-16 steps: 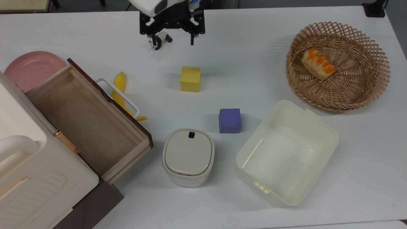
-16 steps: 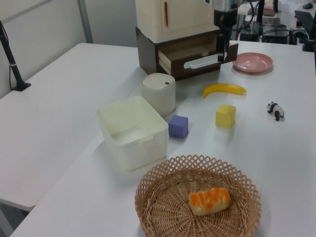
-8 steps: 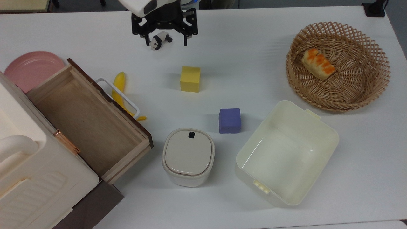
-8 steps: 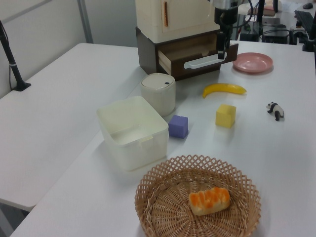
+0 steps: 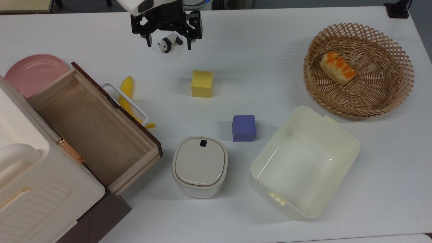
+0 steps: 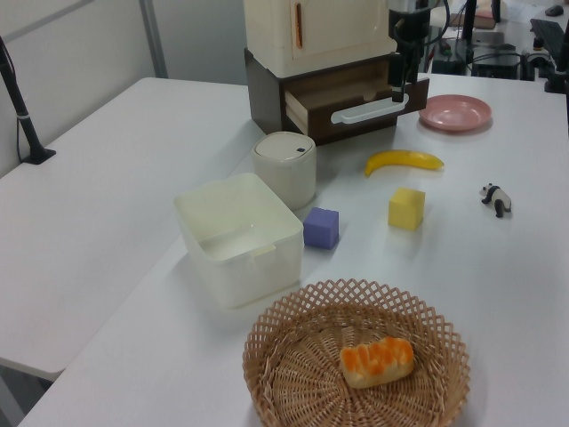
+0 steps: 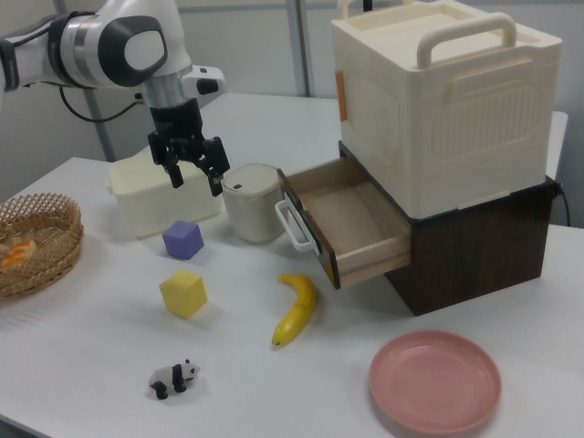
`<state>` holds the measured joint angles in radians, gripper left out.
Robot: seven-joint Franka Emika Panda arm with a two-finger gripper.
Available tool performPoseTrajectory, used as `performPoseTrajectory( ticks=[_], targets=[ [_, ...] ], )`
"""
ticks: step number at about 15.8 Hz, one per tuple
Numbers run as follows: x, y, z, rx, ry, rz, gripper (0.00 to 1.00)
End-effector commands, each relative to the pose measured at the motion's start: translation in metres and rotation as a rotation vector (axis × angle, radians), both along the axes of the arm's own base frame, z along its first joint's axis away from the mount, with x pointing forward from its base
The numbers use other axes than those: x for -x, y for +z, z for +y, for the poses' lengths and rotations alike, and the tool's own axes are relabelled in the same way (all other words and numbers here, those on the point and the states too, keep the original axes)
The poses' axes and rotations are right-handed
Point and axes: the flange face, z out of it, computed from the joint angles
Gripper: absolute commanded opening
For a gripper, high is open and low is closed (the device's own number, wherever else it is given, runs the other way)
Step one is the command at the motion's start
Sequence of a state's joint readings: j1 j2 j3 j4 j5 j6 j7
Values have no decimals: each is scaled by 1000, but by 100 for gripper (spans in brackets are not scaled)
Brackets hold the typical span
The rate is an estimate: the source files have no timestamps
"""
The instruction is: Open the drawer
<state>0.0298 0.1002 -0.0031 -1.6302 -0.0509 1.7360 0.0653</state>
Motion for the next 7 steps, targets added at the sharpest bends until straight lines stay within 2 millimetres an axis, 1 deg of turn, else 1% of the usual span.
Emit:
performPoseTrajectory(
  ticks=[1,3,4,7],
  targets=[
    [0,4,2,-11,-22,11,100],
    [2,6,2,-9,-44,24,100],
    [1,10,2,-10,-60,17,100],
    [2,10,2,-9,-66,17,100]
  ],
)
